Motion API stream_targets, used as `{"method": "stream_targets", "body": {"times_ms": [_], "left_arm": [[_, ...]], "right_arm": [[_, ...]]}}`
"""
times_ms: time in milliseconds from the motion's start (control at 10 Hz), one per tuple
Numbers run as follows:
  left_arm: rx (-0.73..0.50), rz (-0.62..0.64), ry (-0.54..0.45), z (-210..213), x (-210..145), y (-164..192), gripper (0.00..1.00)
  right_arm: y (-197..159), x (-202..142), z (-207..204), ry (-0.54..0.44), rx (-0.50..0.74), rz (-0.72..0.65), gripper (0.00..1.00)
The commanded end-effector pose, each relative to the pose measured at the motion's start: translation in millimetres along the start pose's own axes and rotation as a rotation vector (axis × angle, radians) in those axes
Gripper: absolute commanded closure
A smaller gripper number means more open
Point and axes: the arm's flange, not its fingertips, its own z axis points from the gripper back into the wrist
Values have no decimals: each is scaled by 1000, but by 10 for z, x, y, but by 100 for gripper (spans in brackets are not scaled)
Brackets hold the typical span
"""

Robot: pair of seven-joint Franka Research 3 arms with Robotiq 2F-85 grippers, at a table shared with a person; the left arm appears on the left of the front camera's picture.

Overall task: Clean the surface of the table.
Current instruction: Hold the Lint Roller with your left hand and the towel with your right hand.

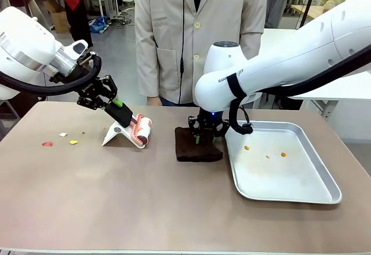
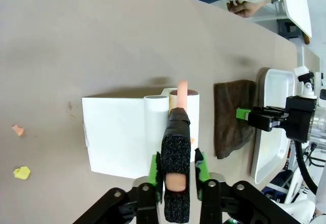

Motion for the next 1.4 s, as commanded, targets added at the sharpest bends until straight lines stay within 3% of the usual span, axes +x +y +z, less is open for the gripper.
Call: {"method": "stream_targets", "body": {"times_ms": [0, 100, 700, 1000, 1300], "left_arm": [[-15, -21, 8, 6, 49, 10, 100], [-15, -19, 7, 6, 50, 11, 100], [-31, -21, -17, 52, 30, -27, 100], [-116, -68, -67, 233, -74, -121, 100], [-287, -104, -79, 441, -153, -110, 100]], "right_arm": [[-20, -10, -96, 13, -6, -22, 96], [-23, -11, -98, 13, -1, -22, 100], [-111, 1, -21, -6, 77, -28, 100], [-492, 25, 213, -85, 441, -18, 96], [-904, 36, 416, -99, 1041, 4, 96]]}}
